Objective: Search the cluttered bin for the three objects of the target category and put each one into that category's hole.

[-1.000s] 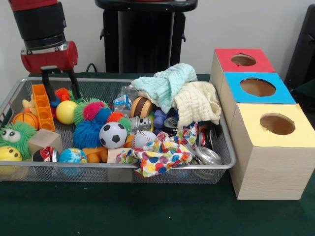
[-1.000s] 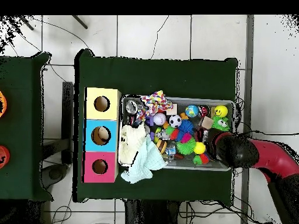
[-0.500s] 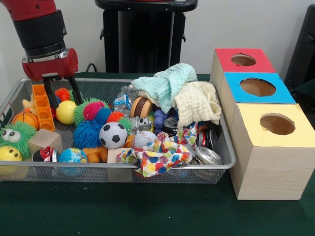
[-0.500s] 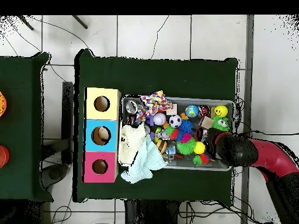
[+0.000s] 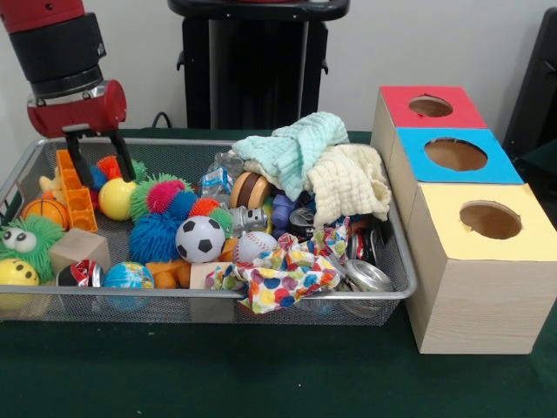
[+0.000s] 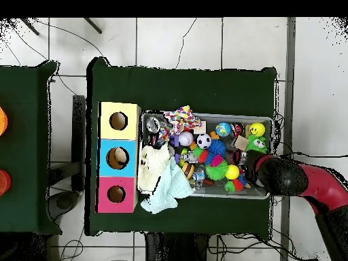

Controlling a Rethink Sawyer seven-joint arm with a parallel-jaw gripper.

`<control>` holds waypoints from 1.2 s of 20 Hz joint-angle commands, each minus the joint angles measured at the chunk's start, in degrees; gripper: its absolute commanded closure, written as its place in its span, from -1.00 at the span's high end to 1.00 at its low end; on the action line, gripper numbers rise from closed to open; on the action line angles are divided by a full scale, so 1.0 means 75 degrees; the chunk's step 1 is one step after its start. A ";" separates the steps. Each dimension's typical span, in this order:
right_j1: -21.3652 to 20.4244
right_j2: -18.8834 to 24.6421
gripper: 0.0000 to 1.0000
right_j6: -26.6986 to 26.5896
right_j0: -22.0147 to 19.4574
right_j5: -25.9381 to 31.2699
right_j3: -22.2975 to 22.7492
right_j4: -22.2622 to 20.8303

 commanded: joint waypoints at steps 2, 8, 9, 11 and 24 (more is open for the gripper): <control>-0.0621 0.0520 1.00 -0.2164 -0.0002 0.1107 -0.0261 -0.0112; -0.1304 0.0352 1.00 -0.2059 0.0300 0.0716 -0.0220 -0.0801; -0.1403 0.0258 1.00 -0.1940 0.0389 0.0569 -0.0196 -0.0962; -0.1467 0.0077 1.00 -0.1736 0.0540 0.0423 -0.0185 -0.1225; -0.1271 -0.0366 1.00 -0.0930 0.0934 -0.0339 -0.0267 -0.2417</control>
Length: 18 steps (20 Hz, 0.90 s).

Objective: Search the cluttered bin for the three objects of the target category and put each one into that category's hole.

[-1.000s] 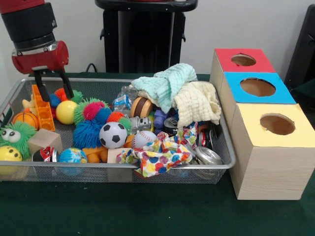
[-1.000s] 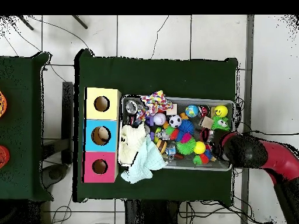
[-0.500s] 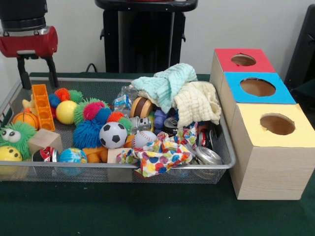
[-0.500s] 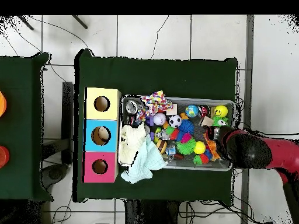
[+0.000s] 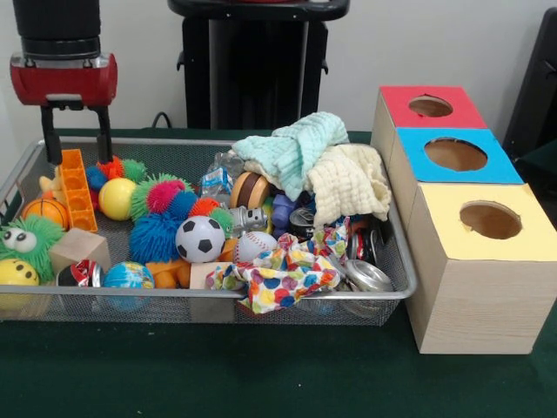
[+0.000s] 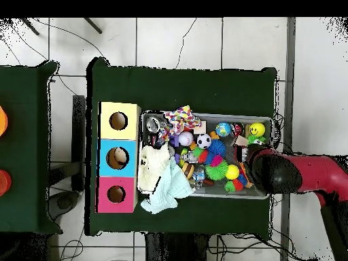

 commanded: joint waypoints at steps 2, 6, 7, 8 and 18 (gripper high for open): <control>0.0056 -0.0503 1.00 -0.0852 0.0235 -0.0595 -0.0255 -0.1133; -0.0189 -0.0589 1.00 -0.0639 0.0290 -0.0854 -0.0055 -0.1352; -0.0244 -0.0638 1.00 -0.0542 0.0327 -0.0943 -0.0024 -0.1437; -0.0324 -0.0687 1.00 -0.0439 0.0365 -0.1076 0.0011 -0.1545; -0.0446 -0.0719 1.00 -0.0462 0.0206 -0.1855 0.0210 -0.1640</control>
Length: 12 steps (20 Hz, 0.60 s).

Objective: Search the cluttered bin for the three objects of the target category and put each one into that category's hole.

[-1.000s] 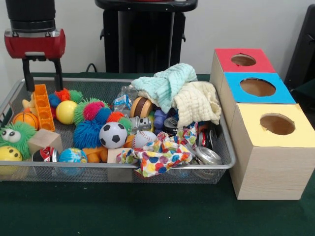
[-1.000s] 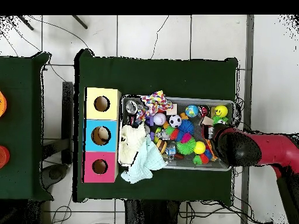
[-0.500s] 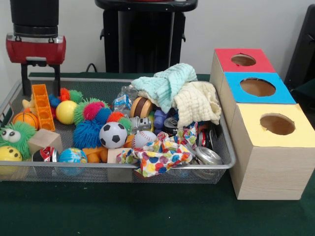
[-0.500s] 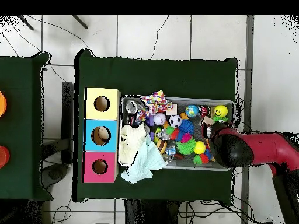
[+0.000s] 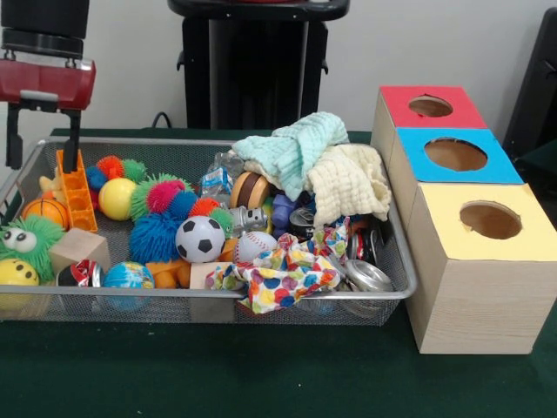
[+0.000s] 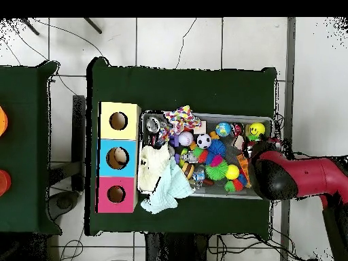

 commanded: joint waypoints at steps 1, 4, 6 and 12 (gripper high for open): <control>-0.0028 -0.0307 1.00 -0.0485 -0.0070 -0.0267 0.0195 -0.0360; 0.0053 -0.0515 1.00 -0.0337 0.0094 -0.0455 0.0171 -0.0550; 0.0171 -0.0691 1.00 -0.0201 0.0226 -0.0575 0.0153 -0.0702; 0.0442 -0.0579 1.00 -0.0345 0.0037 -0.1459 0.0375 -0.0895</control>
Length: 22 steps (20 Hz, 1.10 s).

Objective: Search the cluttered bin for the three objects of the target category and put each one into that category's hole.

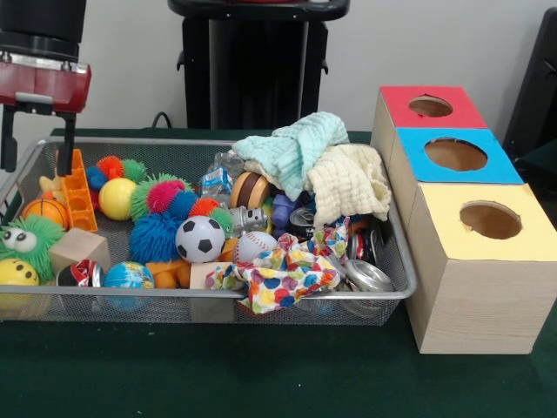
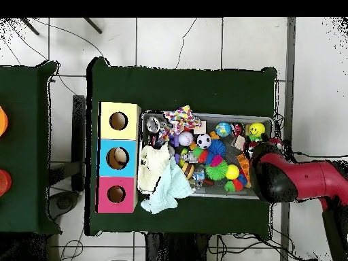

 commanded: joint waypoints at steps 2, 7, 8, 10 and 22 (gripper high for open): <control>0.0748 0.0641 1.00 -0.1586 -0.0649 -0.0522 0.0450 -0.0540; 0.2254 0.2433 1.00 -0.5876 -0.1586 0.2192 0.0238 0.0828; 0.2318 0.2546 1.00 -0.6254 -0.1602 0.2515 0.0255 0.0958; 0.2374 0.2714 1.00 -0.6699 -0.1660 0.2898 0.0353 0.1117; 0.2020 0.2979 1.00 -0.9268 -0.1258 0.4260 0.0433 0.0911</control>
